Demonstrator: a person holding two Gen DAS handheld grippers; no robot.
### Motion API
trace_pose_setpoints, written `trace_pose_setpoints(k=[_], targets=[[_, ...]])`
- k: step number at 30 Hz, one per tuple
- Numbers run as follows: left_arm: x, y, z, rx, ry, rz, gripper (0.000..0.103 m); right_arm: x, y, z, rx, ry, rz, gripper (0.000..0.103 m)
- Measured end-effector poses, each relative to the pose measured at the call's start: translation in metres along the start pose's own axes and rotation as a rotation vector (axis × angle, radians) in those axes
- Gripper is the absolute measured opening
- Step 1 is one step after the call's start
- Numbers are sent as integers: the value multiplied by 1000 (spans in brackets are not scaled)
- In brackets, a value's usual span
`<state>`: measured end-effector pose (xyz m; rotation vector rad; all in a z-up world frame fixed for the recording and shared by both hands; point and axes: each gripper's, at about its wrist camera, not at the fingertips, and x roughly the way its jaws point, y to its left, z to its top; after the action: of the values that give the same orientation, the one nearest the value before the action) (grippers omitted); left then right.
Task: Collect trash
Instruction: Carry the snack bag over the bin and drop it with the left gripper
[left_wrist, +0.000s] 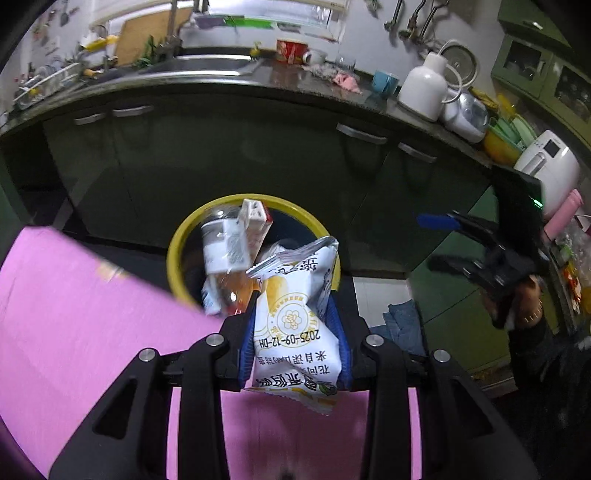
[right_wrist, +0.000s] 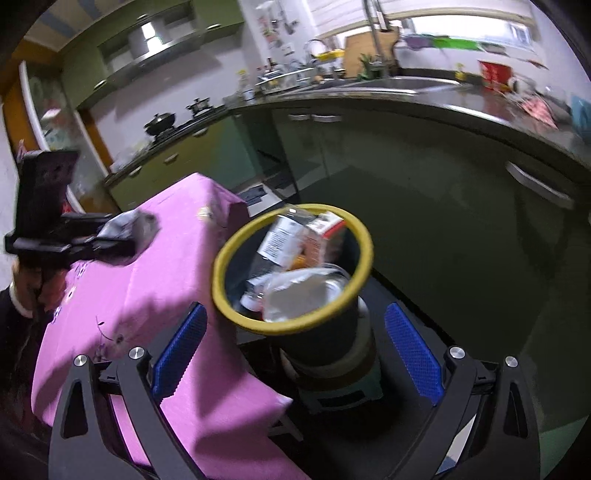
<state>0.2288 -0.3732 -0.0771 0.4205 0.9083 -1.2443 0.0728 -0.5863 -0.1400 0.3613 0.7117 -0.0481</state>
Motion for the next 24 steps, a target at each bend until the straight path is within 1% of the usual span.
trace_pose_setpoints(k=[4,9,11,12,13,15,18,22,23,24], targets=[[44,3,26,-1,44,9,34,-7,-25,-8,51,-4,-19,96],[83,10,44,-9,91,24,36,-9,-45,-15,96,-2,-27,96],[94,13,45,-20,113,26,45,-6,-47,-16,107,1,-23,96],[100,14,45,-24,123,33,55,-5,-48,-16,110,3,-18,96],[102,15,44,-23,126,44,59,-4,-46,-16,110,4,-15,96],[104,15,42,-23,129,60,60,-1,-43,-16,107,5,-8,96],[90,16,36,-40,107,86,59,2,-36,-16,98,10,10,96],[24,7,20,-74,-29,164,60,0,-13,-13,50,10,27,96],[7,4,13,-89,-62,187,63,0,-7,-12,39,10,35,96],[-16,1,2,-114,-106,230,71,-1,0,-12,26,9,45,96]])
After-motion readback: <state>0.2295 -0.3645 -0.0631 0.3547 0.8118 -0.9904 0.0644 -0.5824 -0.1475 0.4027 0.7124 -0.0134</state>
